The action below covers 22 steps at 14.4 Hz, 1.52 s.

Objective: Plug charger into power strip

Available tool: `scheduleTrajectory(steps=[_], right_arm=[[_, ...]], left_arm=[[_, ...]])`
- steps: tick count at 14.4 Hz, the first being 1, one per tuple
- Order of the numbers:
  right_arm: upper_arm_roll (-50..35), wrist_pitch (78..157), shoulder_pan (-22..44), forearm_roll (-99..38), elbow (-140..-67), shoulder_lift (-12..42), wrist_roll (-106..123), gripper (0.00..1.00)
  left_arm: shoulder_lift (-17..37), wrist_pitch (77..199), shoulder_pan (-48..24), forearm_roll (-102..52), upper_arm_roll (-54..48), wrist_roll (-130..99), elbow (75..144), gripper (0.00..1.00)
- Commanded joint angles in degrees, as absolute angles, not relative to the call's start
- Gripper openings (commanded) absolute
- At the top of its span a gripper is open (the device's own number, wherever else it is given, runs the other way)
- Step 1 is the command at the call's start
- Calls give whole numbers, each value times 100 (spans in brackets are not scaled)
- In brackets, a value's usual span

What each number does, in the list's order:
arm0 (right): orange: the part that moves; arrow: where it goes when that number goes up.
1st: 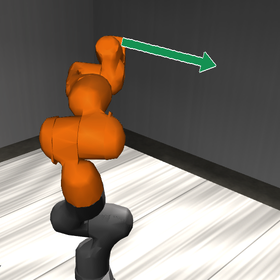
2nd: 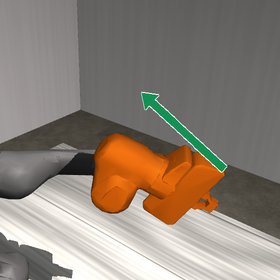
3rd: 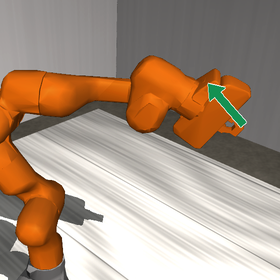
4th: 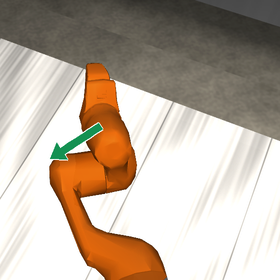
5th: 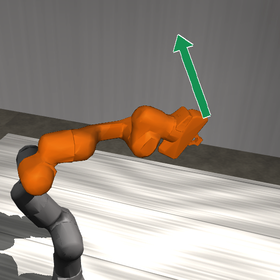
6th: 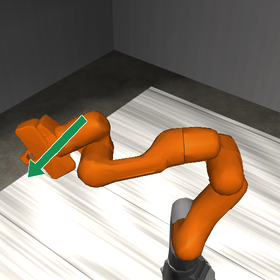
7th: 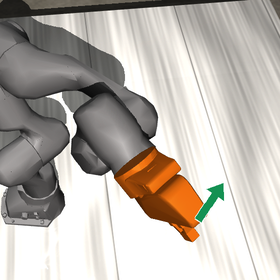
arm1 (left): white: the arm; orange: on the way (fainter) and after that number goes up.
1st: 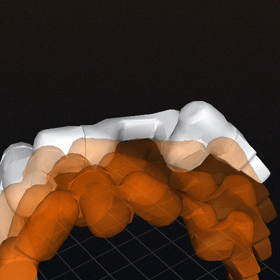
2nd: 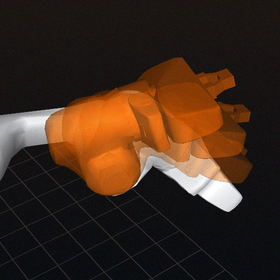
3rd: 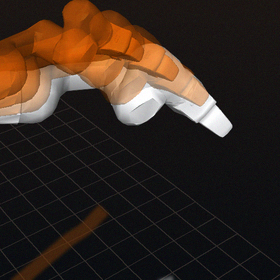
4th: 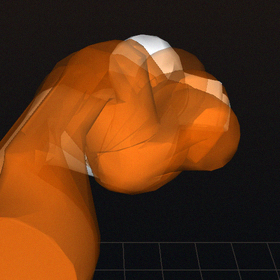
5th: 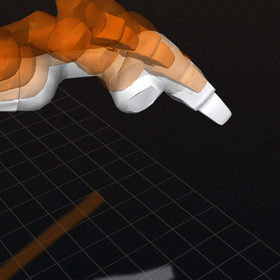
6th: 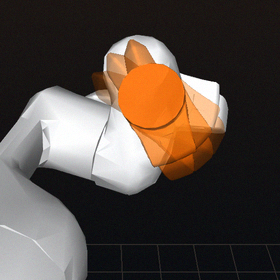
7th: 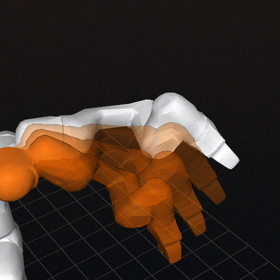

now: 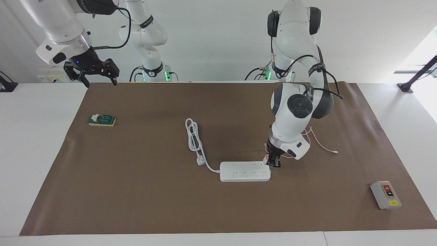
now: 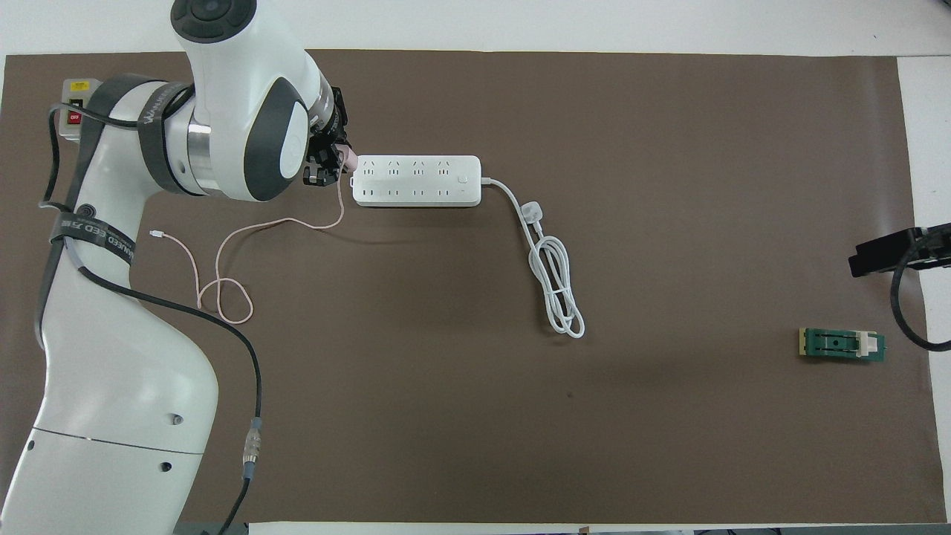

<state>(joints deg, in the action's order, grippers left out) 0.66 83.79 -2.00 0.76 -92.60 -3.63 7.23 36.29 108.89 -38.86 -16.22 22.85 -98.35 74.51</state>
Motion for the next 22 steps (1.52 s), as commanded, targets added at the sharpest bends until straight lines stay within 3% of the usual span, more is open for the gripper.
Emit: scheduleTrajectory(steps=[1,8,22], right_arm=[[-9,8394,-325,97,-9263,-378,677,100],[-9,8332,-325,97,-9273,-396,703,100],[-9,8332,-316,97,-9273,-396,703,100]], left_arm=[[3472,11136,-4034,-1644,2391,-10212,7805,0],[3393,11399,-4131,-1626,2408,-10327,8244,0],[3445,11575,-4289,-1223,2408,-10538,8367,0]])
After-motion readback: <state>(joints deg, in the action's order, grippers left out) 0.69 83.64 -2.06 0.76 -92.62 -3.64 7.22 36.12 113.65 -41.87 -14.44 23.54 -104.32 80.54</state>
